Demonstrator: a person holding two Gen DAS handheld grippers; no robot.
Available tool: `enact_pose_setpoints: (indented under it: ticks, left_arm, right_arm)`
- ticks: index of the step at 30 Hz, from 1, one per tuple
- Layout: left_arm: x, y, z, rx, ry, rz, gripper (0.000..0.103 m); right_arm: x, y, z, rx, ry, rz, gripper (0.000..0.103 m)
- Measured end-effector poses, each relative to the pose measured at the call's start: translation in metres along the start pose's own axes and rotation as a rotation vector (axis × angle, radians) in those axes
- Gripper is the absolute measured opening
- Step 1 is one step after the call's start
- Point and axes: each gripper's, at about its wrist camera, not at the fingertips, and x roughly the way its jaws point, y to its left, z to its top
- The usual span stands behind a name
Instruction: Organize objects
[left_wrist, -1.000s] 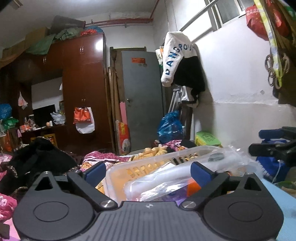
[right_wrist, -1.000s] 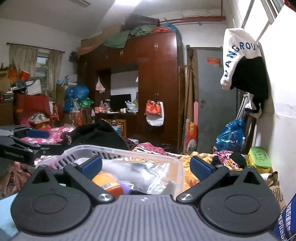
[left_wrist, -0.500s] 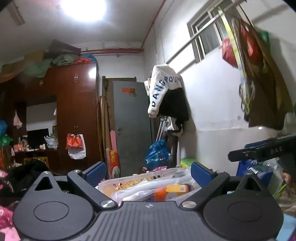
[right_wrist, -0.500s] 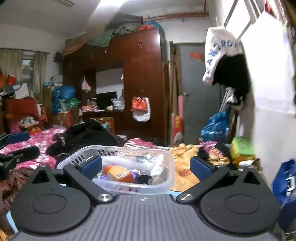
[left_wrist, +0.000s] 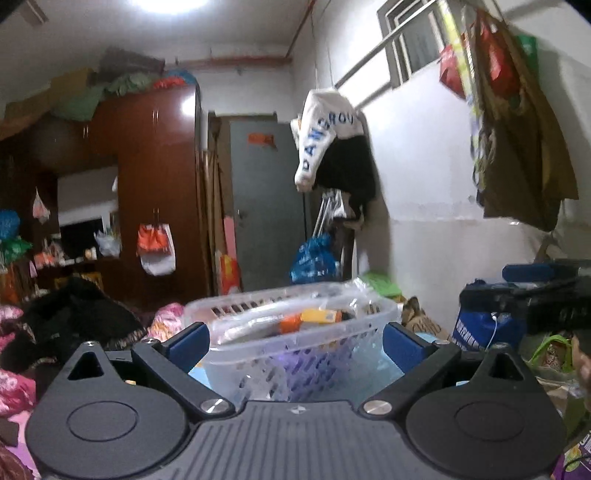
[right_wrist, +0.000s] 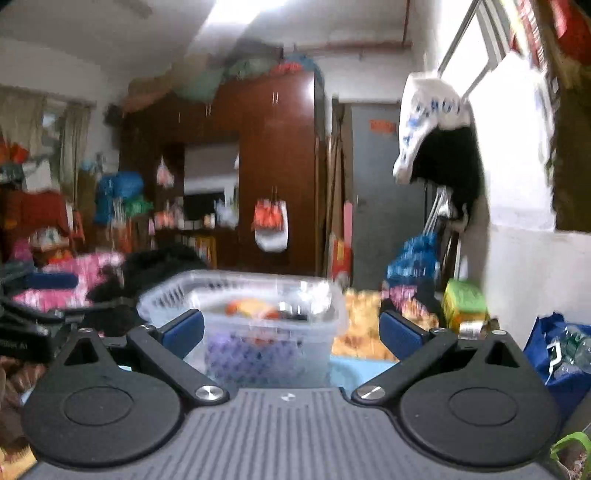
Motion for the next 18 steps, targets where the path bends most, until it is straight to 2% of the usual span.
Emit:
enact_pose_setpoints:
  ticks: [3,7,18]
  left_arm:
    - [0.011,0.003,-0.006,-0.028,0.037,0.012,0.101]
    - [0.005,0.006,-0.022,-0.082,0.059,-0.018,0.101]
    - [-0.003,-0.006,-0.031,-0.053,0.072,-0.009,0.101]
  right_arm:
    - [0.015,-0.003,-0.011,-0.012,0.056,0.015,0.103]
    - [0.01,-0.003,-0.031,0.05,0.041,0.006,0.103]
    - [-0.02,0.015,-0.043,0.059,0.003,0.019,0.103]
